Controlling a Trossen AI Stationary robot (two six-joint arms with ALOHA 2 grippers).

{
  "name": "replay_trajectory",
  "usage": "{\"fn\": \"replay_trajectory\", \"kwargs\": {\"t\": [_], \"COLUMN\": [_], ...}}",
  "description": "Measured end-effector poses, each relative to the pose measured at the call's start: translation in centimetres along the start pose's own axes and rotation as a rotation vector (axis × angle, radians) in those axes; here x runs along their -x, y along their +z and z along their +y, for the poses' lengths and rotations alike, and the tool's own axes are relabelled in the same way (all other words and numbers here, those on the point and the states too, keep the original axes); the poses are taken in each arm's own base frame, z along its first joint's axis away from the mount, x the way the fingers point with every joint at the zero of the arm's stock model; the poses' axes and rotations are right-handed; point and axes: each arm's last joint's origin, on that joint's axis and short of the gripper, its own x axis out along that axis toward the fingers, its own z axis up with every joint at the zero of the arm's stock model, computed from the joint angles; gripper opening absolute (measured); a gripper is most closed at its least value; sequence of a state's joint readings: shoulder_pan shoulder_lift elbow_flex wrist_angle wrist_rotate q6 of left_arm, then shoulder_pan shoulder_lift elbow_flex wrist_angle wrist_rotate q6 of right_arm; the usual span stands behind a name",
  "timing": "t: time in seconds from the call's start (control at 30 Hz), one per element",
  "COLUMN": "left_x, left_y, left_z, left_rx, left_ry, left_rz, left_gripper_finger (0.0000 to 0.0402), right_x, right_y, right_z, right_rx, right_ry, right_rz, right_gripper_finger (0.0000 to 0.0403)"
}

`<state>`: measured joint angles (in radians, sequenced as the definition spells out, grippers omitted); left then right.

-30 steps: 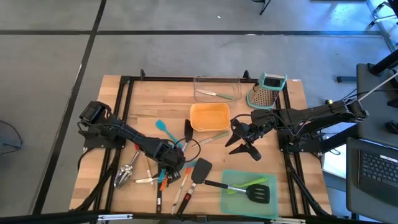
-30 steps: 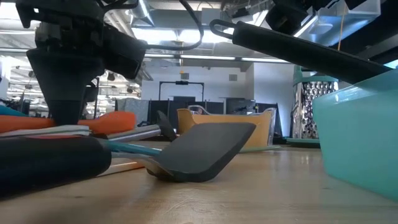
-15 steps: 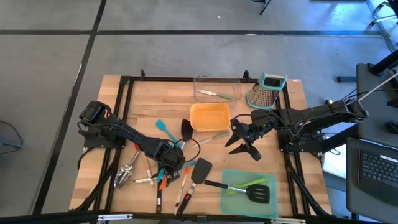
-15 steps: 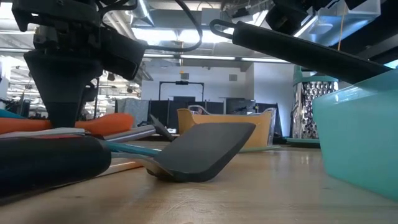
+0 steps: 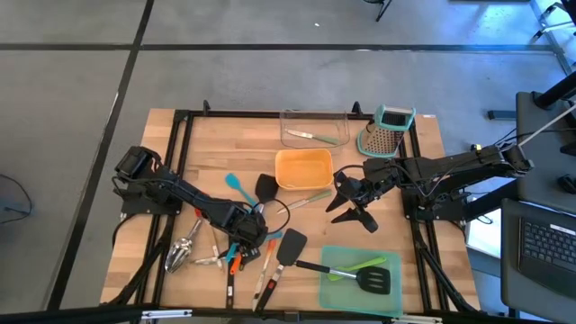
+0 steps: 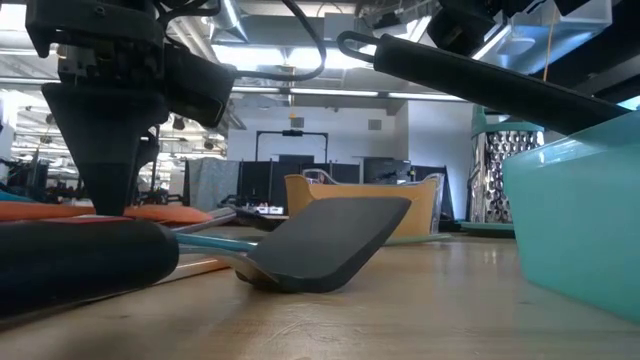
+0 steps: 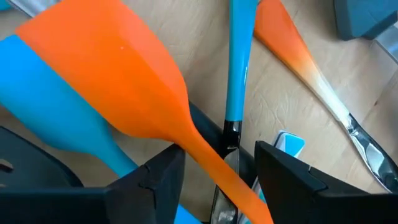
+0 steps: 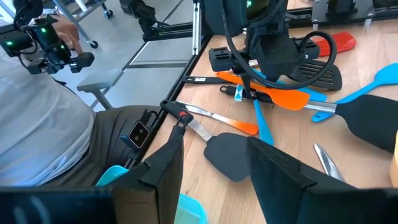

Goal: Pick & Place Kitchen Items
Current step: Put the orange silicone spatula into the green bin

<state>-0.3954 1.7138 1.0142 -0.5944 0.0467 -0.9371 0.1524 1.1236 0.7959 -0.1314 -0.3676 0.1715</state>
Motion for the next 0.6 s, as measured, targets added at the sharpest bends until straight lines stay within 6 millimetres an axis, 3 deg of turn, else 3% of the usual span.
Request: {"fn": "replay_trajectory", "kwargs": {"t": [0.2, 0.43, 0.6], "left_x": [0.02, 0.13, 0.72], "left_y": [-0.17, -0.15, -0.04], "left_z": [0.41, 0.54, 0.63], "left_rx": [0.018, 0.020, 0.015], "left_ry": [0.040, 0.046, 0.039], "left_rz": [0.022, 0.031, 0.017], "left_gripper_finger": [0.0139, 0.0025, 0.0011], "right_x": [0.00, 0.00, 0.00], "right_y": [0.00, 0.00, 0.00], "right_z": [-0.01, 0.00, 0.00], "right_rx": [0.000, 0.000, 0.000], "right_ry": [-0.001, -0.001, 0.000], "right_rz": [0.000, 0.000, 0.000], "right_gripper_finger": [0.0176, 0.0176, 0.0176]}}
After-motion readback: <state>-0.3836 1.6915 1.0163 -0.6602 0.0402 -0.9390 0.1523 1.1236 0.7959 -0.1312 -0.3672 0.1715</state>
